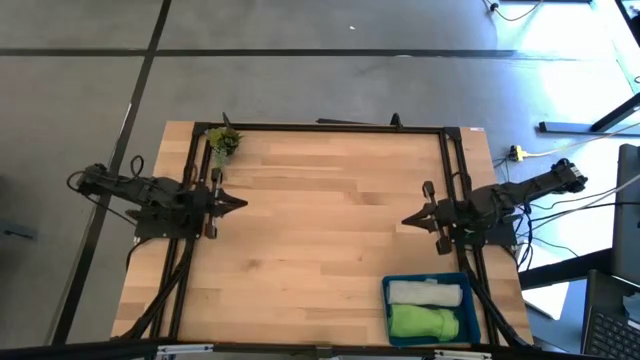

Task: Roll microfiber towels into tight, uniform cylinder then place into a basket
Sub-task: Return to Home Position

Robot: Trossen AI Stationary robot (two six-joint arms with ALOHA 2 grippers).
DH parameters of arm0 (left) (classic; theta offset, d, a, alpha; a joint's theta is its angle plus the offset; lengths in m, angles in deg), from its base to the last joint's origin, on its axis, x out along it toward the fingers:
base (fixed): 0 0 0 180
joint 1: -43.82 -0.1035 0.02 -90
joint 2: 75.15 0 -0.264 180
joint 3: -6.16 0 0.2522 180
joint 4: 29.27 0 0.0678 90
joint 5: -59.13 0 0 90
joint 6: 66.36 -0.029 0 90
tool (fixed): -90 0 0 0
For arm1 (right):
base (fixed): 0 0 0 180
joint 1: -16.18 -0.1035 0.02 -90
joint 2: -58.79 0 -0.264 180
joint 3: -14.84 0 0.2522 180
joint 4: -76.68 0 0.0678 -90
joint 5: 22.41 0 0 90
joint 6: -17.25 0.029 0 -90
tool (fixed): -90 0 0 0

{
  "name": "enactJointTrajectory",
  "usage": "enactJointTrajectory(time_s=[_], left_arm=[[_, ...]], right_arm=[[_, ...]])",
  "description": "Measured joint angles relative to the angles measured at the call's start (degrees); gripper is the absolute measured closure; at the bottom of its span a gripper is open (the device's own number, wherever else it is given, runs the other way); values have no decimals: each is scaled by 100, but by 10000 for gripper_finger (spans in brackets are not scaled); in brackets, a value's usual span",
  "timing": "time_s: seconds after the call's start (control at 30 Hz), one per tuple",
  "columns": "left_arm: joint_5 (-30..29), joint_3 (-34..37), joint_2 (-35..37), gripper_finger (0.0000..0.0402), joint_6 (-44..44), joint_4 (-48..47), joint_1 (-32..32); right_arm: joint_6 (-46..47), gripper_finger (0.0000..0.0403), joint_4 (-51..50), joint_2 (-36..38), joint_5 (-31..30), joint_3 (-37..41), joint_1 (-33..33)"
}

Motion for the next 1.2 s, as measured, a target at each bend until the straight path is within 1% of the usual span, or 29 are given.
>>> enactJointTrajectory(time_s=[0.27, 0.5, 0.57, 0.67, 0.97, 1.2], left_arm=[[43, 694, 989, 401, -4, 63, 0], [27, 1218, 1008, 401, -8, 272, 0], [45, 1239, 1010, 401, -15, 353, 2], [43, 1244, 1007, 401, -118, 364, 0], [-12, 1244, 973, 396, -248, 364, 0], [-12, 1244, 973, 393, -315, 364, 0]], right_arm=[[8, 400, 397, 1000, -26, 956, 0], [-17, 400, 938, 1720, -42, 1834, 0], [-19, 400, 1071, 1907, -42, 2046, 0], [-34, 400, 941, 2045, -46, 2039, 0], [-659, 396, 909, 2092, -52, 2039, 0], [-570, 381, 907, 2092, -52, 2039, 0]])
